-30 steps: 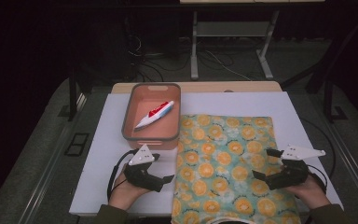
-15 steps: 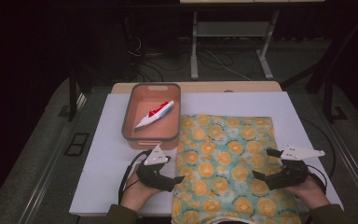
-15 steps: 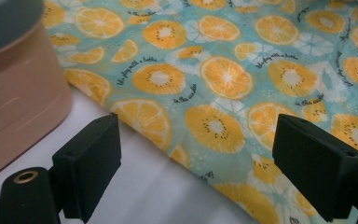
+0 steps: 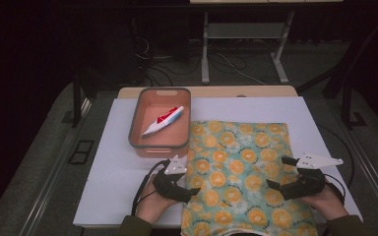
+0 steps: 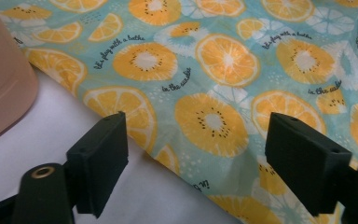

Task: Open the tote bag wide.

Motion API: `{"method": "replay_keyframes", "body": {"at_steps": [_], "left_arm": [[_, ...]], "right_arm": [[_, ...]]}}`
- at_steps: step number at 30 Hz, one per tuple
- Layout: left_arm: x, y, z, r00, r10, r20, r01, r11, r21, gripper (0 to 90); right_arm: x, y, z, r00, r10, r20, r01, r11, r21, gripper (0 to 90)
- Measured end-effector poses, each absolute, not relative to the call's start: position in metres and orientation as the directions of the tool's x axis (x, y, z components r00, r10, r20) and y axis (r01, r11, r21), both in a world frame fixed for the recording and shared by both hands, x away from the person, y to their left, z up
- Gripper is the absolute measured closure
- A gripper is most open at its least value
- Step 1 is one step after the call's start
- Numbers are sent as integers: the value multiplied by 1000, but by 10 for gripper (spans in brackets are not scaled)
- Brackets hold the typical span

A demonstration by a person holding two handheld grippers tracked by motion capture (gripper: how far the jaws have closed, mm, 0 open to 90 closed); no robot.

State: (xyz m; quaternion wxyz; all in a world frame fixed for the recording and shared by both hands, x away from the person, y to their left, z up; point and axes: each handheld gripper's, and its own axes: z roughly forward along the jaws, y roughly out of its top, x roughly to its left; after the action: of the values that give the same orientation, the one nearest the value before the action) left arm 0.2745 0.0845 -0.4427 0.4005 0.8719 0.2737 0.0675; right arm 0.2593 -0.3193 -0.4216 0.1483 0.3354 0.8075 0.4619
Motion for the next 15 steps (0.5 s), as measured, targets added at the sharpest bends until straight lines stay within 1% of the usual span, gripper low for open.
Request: {"method": "replay_keyframes", "body": {"at_steps": [5, 6, 8, 9, 10, 11, 12, 13, 15], "left_arm": [[275, 82, -446, 845, 525, -99, 425, -549, 720, 305], [275, 81, -447, 848, 521, -102, 426, -553, 716, 305], [275, 79, -449, 855, 509, -102, 423, -568, 706, 362], [274, 78, -449, 860, 501, -93, 412, -575, 707, 362], [274, 77, -449, 864, 496, -88, 406, -581, 706, 428], [274, 77, -449, 864, 495, -90, 406, -580, 706, 428], [274, 77, -449, 865, 493, -89, 404, -581, 707, 454], [274, 76, -448, 868, 490, -85, 398, -583, 708, 524], [274, 76, -448, 871, 483, -88, 396, -584, 708, 613]], "right_arm": [[259, -319, -421, -730, 680, 70, 405, 348, 846, 5], [259, -319, -421, -730, 680, 70, 405, 348, 846, 5], [259, -320, -421, -729, 681, 70, 404, 346, 847, 5], [259, -320, -421, -729, 681, 70, 404, 346, 847, 5], [259, -320, -421, -728, 682, 70, 404, 345, 847, 5], [259, -320, -421, -728, 682, 70, 404, 345, 847, 5], [259, -320, -421, -728, 682, 69, 404, 345, 847, 5], [259, -320, -421, -728, 682, 68, 404, 346, 847, 5], [259, -319, -421, -728, 682, 69, 405, 347, 846, 5]]}}
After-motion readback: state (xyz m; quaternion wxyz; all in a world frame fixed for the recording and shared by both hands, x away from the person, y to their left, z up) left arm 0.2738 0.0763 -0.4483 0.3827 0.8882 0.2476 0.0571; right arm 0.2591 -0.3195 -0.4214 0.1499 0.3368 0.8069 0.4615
